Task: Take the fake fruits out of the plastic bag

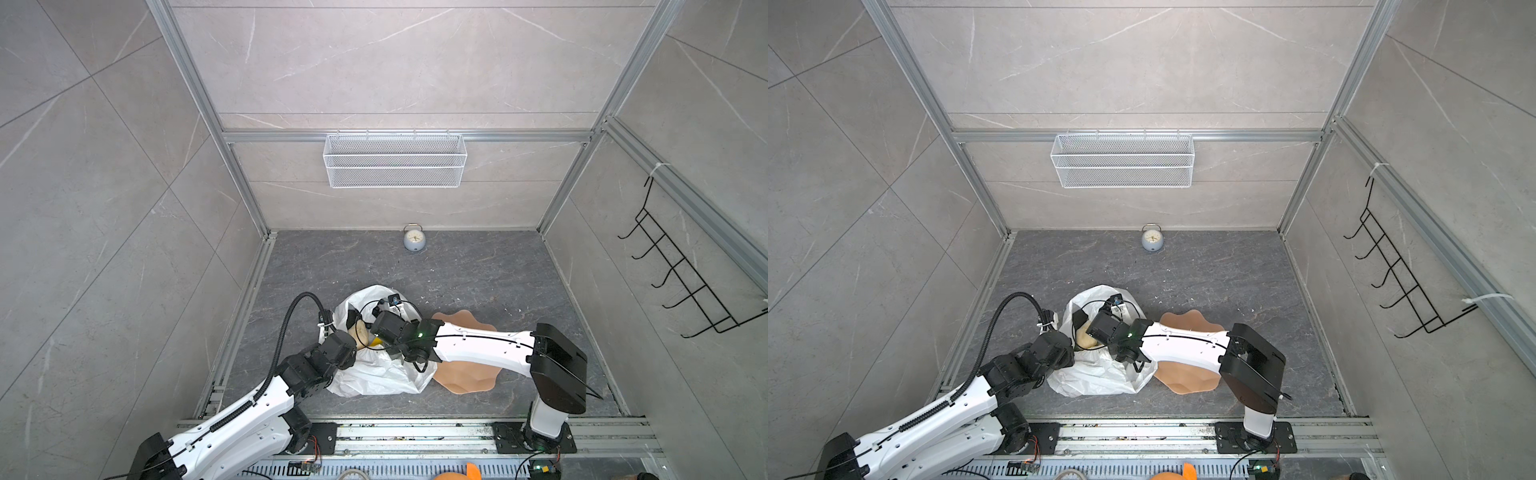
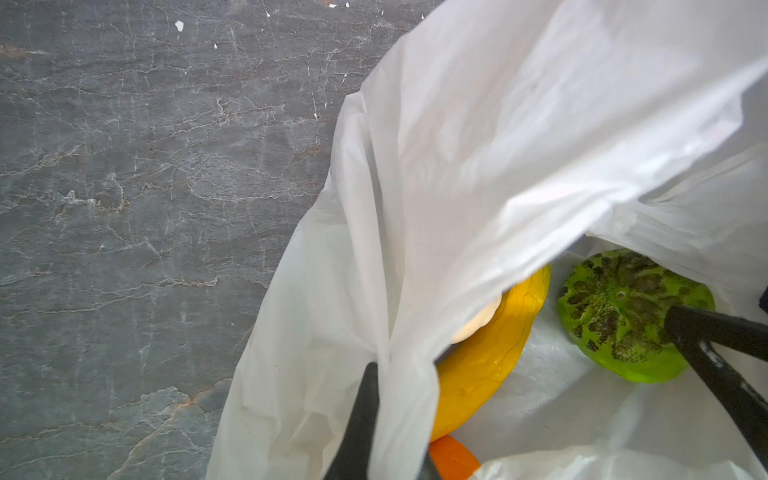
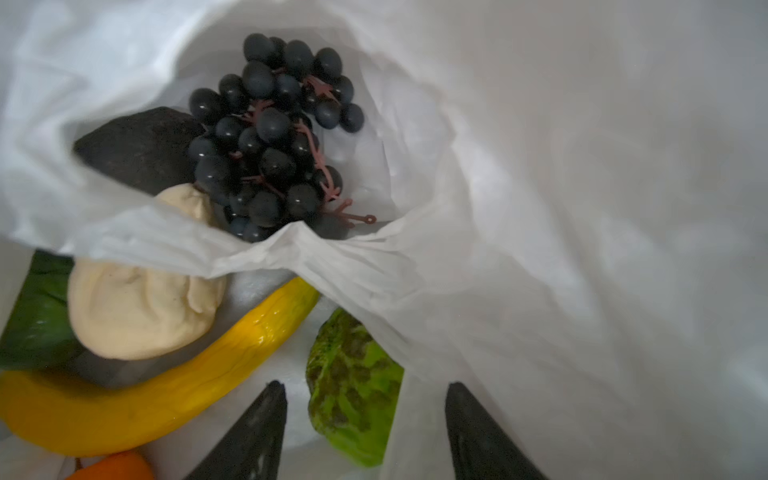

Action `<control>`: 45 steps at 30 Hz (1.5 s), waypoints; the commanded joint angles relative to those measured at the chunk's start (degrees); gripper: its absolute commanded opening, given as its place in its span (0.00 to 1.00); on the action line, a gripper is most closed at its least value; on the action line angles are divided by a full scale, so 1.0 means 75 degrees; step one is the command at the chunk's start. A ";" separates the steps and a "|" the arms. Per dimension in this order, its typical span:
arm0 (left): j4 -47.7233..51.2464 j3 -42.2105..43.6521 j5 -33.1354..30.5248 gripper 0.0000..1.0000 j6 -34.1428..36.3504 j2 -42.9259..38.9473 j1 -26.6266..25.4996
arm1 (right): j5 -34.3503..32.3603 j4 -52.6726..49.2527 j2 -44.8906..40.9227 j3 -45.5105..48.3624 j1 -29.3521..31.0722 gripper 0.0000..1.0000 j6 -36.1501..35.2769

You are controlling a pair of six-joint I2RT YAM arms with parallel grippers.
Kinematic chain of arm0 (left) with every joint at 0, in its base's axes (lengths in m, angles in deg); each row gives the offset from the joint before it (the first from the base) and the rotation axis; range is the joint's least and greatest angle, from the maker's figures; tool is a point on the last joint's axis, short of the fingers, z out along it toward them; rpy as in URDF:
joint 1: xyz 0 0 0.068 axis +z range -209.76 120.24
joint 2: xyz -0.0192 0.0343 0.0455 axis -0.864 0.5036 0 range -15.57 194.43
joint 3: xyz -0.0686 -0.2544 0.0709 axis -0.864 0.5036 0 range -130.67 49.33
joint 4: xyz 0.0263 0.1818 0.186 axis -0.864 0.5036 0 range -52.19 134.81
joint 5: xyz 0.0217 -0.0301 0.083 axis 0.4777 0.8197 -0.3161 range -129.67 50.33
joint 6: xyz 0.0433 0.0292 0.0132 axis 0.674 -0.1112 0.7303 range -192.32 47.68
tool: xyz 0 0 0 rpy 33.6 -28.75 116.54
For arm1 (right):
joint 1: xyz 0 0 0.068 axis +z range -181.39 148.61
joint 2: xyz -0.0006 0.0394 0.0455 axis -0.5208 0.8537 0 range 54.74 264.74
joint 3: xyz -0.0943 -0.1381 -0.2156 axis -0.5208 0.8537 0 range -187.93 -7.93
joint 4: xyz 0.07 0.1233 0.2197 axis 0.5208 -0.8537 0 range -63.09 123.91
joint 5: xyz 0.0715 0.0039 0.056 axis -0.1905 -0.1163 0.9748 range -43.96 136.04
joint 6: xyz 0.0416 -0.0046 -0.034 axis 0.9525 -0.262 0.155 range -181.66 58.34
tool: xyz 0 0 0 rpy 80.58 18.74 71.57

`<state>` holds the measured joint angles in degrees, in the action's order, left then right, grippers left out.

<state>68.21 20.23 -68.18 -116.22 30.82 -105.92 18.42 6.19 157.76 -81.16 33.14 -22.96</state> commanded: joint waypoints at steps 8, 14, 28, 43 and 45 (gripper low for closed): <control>-0.0162 0.0188 -0.0230 0.00 -0.0010 0.0016 -0.0056 | 0.0085 0.0118 0.0729 -0.0843 0.0262 0.63 -0.0305; -0.0121 0.0233 -0.0265 0.00 -0.0033 -0.0062 -0.0066 | 0.0300 -0.0118 0.1006 -0.0916 -0.0070 0.62 0.0088; -0.0114 0.0201 -0.0358 0.00 -0.0009 0.0039 -0.0063 | -0.0568 -0.1451 0.1279 -0.1043 -0.0073 0.66 0.0625; -0.0069 0.0211 -0.0359 0.00 -0.0039 -0.0086 -0.0057 | -0.0483 -0.1836 0.1963 -0.1065 -0.0315 0.73 0.0937; -0.0084 0.0213 -0.0358 0.00 -0.0020 -0.0103 -0.0059 | -0.0218 -0.1615 0.2011 -0.0989 -0.0392 0.72 0.0911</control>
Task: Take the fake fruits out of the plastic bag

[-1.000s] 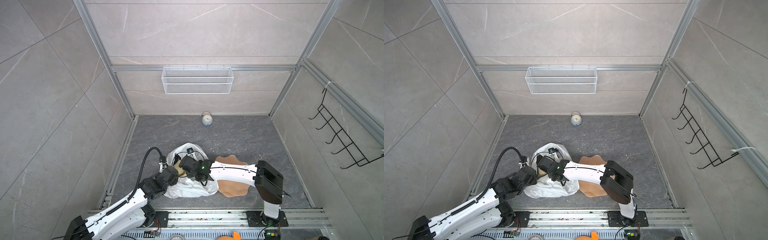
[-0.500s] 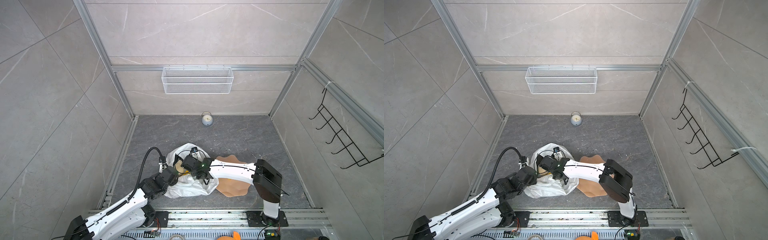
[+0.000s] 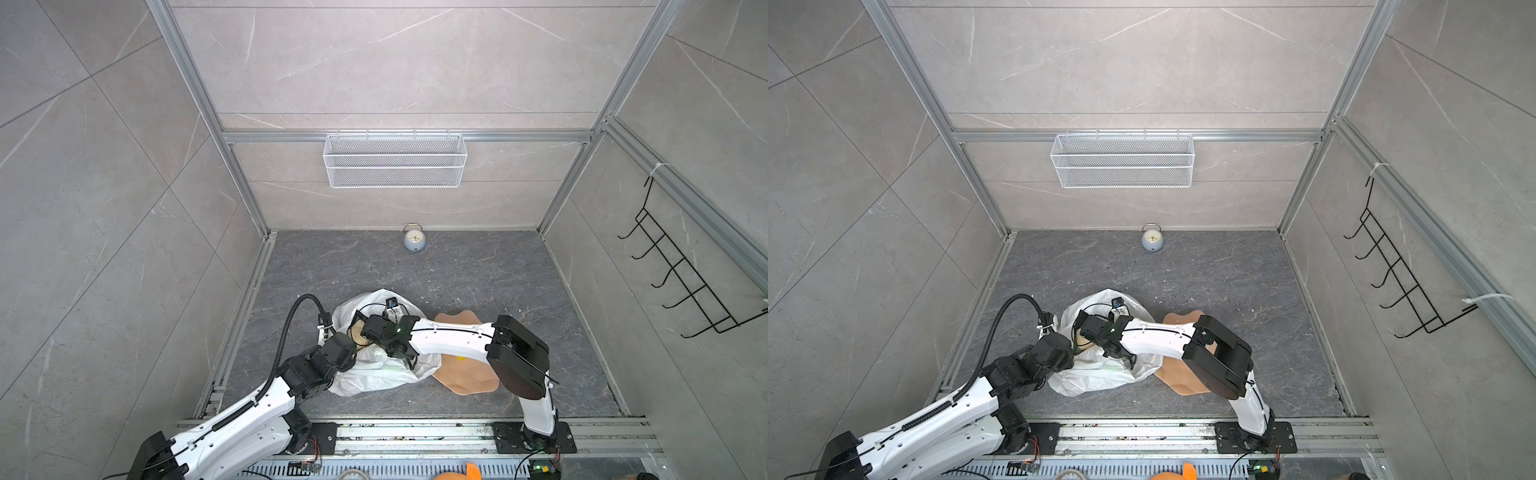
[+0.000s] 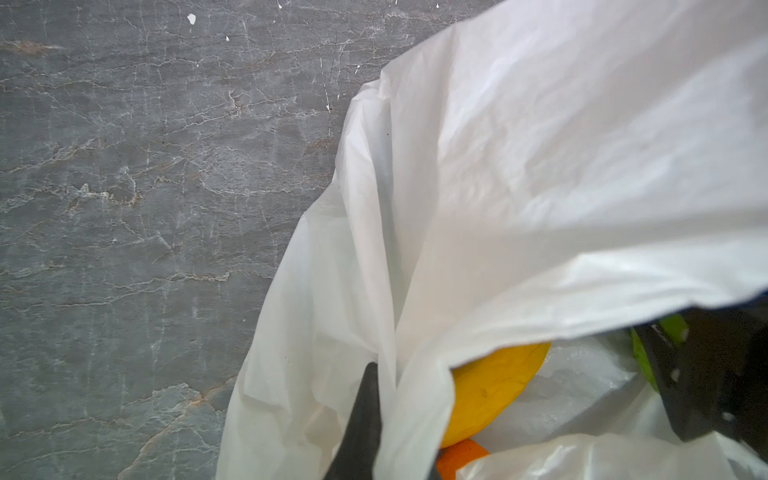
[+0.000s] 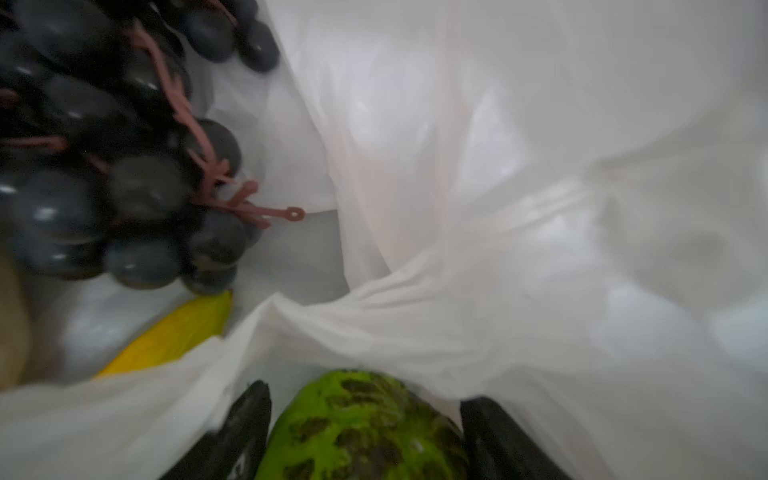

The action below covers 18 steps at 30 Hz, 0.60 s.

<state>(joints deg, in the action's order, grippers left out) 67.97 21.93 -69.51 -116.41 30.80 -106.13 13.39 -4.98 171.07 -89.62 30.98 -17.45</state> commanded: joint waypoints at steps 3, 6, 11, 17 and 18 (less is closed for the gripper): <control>-0.0036 -0.0018 -0.0203 0.00 0.0017 -0.0121 -0.0036 | 0.0555 0.0218 0.0200 0.0222 -0.0118 0.67 0.0008; -0.0043 -0.0009 -0.0214 0.00 0.0025 -0.0118 -0.0031 | 0.0656 0.0554 0.0013 0.0285 -0.0124 0.61 -0.0206; -0.0016 -0.0045 -0.0274 0.00 0.0001 -0.0072 -0.0030 | 0.0646 0.0691 -0.0406 0.0226 0.0008 0.51 -0.0550; -0.0036 -0.0109 -0.0321 0.00 -0.0005 0.0104 -0.0050 | 0.0776 0.1266 -0.1203 0.0504 0.0470 0.50 -0.1081; -0.0060 -0.0112 -0.0321 0.00 0.0001 0.0139 -0.0041 | 0.0849 0.1395 -0.1265 0.0585 0.0523 0.50 -0.1106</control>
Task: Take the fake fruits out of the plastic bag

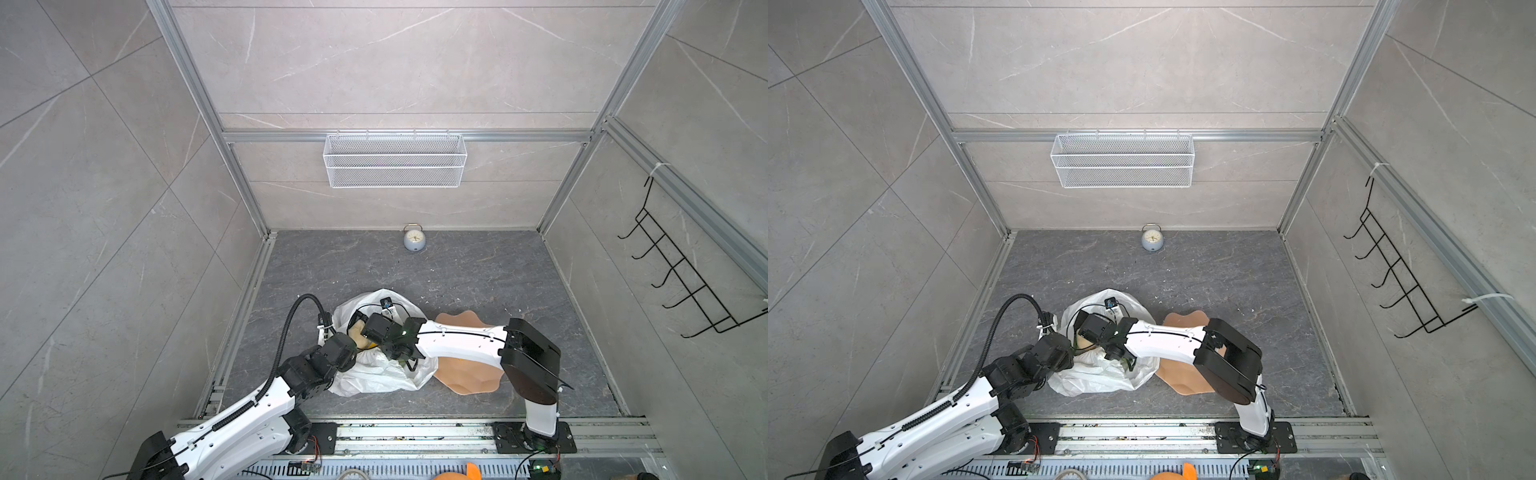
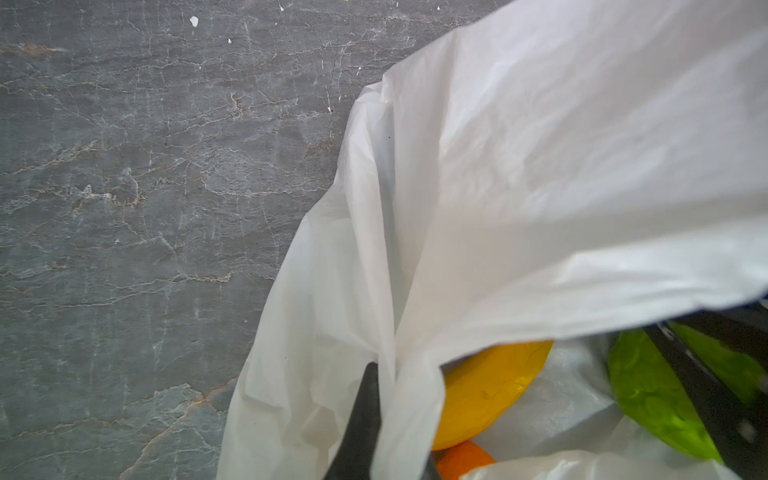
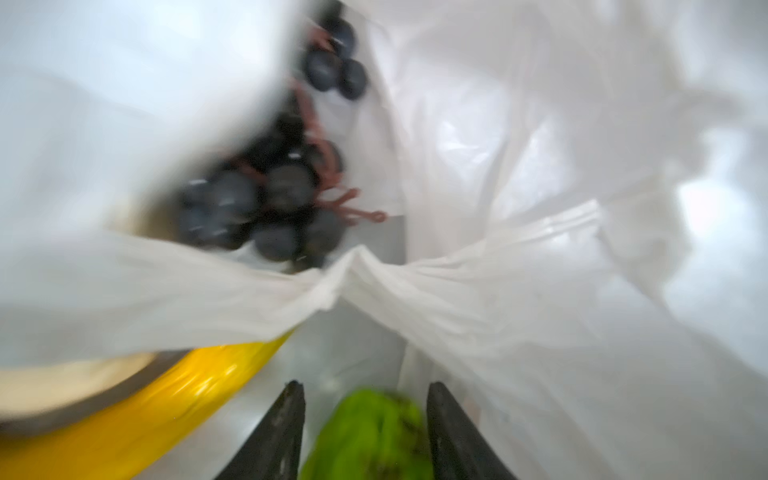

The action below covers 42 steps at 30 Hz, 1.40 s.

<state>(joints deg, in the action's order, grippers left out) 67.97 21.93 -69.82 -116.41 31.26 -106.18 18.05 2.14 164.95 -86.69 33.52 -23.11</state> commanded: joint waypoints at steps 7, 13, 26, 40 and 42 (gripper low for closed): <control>-0.0108 -0.0015 -0.0191 0.00 0.0060 0.0033 -0.0039 | -0.0328 -0.0124 -0.0446 0.0201 0.0264 0.57 -0.0052; -0.0059 0.0001 -0.0187 0.00 0.0077 0.0059 -0.0041 | -0.0767 -0.0883 -0.0325 0.0180 0.0194 0.63 0.0406; -0.0020 -0.0050 -0.0228 0.00 0.0041 0.0031 -0.0054 | 0.0101 -0.0563 0.0399 0.0505 0.0091 0.66 0.0428; 0.0221 -0.0097 -0.0421 0.00 -0.0031 -0.0142 -0.0051 | 0.0630 -0.0077 0.0315 0.0636 -0.0055 0.60 0.0136; 0.0221 -0.0109 -0.0398 0.00 -0.0020 -0.0093 -0.0054 | 0.0607 0.0221 -0.0085 0.0660 -0.0029 0.56 -0.0074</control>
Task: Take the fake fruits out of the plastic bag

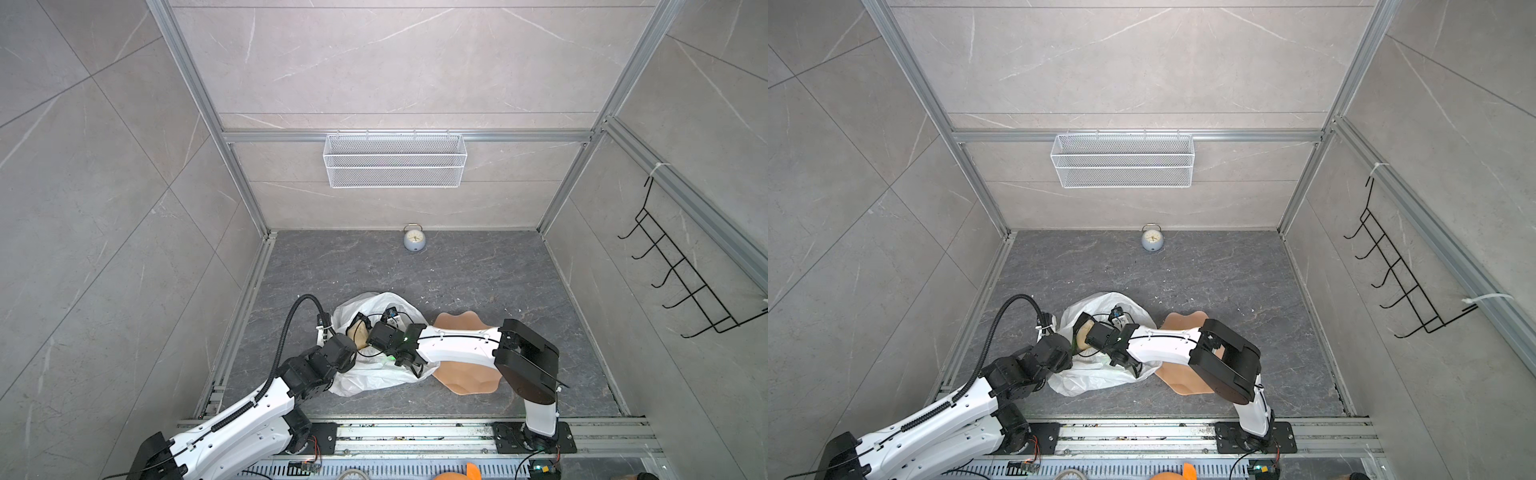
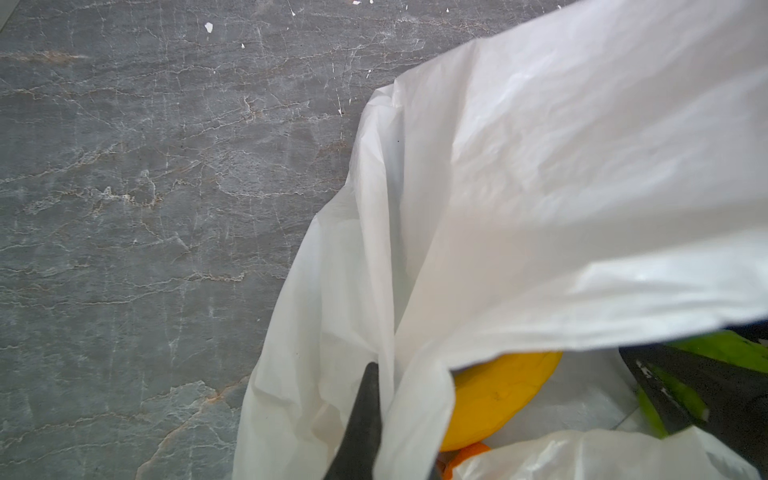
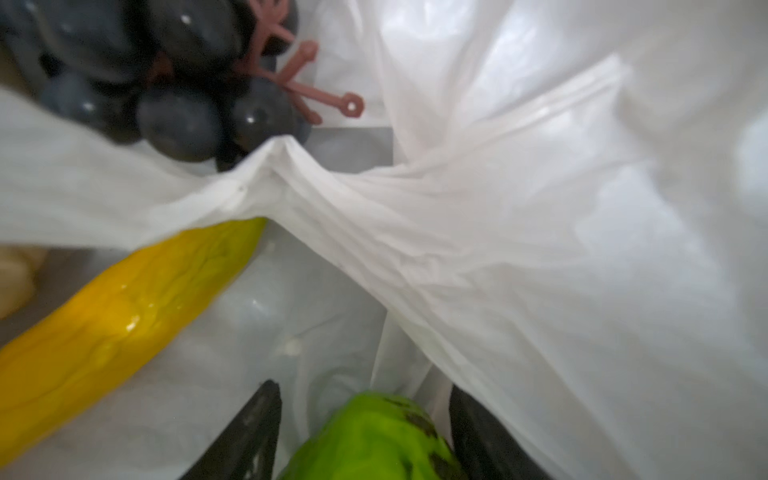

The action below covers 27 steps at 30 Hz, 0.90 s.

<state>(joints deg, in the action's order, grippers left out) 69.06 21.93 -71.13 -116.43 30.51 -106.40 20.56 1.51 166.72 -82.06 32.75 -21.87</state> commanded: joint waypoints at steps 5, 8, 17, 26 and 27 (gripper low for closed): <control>0.0082 -0.0081 -0.0178 0.00 0.0001 0.0051 -0.0040 | 0.0313 0.1302 -0.1576 0.0565 0.0070 0.50 -0.0433; 0.0060 -0.0068 -0.0146 0.00 0.0010 0.0099 -0.0038 | 0.0656 0.1990 -0.2050 0.0895 0.0062 0.48 -0.0500; -0.0127 -0.0195 0.0187 0.00 0.0330 0.0592 -0.0092 | 0.1280 0.3459 -0.2309 0.1631 -0.0055 0.48 -0.0369; -0.0236 -0.0534 0.0529 0.00 0.0667 0.1670 -0.0281 | 0.2389 0.5109 -0.2868 0.2604 -0.0507 0.48 -0.0219; -0.0221 -0.0610 0.0495 0.00 0.0650 0.1781 -0.0339 | 0.2293 0.4973 -0.2803 0.2544 -0.0512 0.49 -0.0220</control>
<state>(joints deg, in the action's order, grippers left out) 67.94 20.21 -67.87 -113.05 42.32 -108.04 35.62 34.21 147.36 -62.74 28.95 -23.77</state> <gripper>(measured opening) 0.049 0.603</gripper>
